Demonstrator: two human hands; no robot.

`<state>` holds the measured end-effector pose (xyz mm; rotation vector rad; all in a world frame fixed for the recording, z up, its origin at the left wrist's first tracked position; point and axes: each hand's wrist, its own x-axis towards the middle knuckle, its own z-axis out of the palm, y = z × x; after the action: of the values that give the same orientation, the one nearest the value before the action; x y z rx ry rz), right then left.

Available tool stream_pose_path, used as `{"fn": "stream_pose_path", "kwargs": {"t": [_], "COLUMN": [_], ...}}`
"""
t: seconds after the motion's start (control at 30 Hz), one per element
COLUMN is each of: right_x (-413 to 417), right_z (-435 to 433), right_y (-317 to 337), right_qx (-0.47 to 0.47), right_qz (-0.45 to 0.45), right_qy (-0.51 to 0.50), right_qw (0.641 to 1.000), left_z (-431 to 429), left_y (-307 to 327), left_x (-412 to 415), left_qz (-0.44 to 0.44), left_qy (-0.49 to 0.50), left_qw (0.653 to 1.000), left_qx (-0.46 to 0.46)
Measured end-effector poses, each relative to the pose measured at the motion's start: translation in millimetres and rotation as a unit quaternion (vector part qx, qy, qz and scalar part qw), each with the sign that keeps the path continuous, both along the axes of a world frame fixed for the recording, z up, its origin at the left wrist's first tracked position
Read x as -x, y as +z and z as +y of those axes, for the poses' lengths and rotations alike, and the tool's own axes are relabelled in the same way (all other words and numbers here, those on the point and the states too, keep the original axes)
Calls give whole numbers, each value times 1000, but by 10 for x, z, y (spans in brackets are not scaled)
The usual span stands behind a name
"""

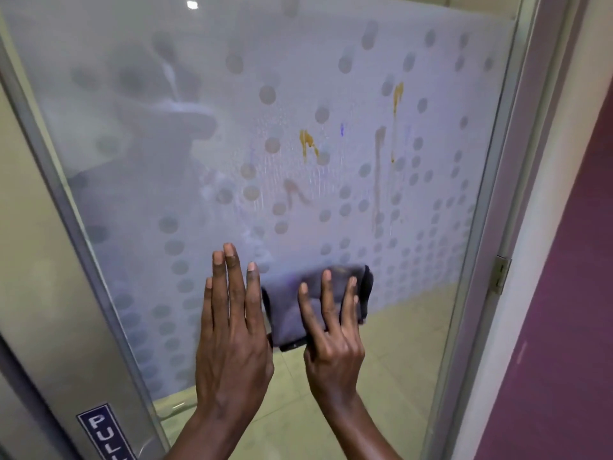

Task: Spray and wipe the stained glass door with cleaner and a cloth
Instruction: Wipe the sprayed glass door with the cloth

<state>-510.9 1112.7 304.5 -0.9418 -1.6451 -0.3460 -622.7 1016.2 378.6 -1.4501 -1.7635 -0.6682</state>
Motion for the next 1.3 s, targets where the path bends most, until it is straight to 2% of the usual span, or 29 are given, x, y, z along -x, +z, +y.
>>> {"fn": "stream_pose_path", "kwargs": {"t": [0.07,0.13,0.27,0.37,0.47,0.6,0.67,0.77,0.93,1.0,1.13,1.23,1.3], "right_x": [-70,-167,-449,-547,-523,-481,-522,-670,-989,-1046,-973,-878,-896], "right_z": [69,213,611,781,732,525,509,691,1177,1255,1115,906,863], "right_y": [36,356,1311,1579,1177,313,165,477,1440,1523,919,217,-20], "right_qx": [-2,3,3,-6,-34,16,24,13,16,6,-1,41,56], "right_qz": [-5,7,96,125,98,71,51,60,176,179,145,126,106], "right_qy": [2,-1,9,8,6,32,34,39,20,17,13,5,13], "right_qw": [1000,1000,995,992,995,997,998,997,984,984,989,991,993], "left_z": [58,110,173,184,200,282,347,474,649,685,756,781,792], "left_y": [-34,-42,-64,-82,-88,-91,-114,-136,-161,-187,-246,-258,-262], "left_x": [-34,-61,-88,-63,-126,-344,-456,-592,-653,-626,-598,-594,-600], "left_qz": [9,3,-6,2,-16,-30,-22,-16,-3,7,23,28,27], "left_qy": [3,-1,1,7,3,-14,-26,-42,-29,-14,-4,4,10], "left_qw": [1000,1000,999,999,1000,999,999,998,998,999,999,999,999], "left_qx": [2,23,44,33,16,23,31,35,48,49,36,30,26]}}
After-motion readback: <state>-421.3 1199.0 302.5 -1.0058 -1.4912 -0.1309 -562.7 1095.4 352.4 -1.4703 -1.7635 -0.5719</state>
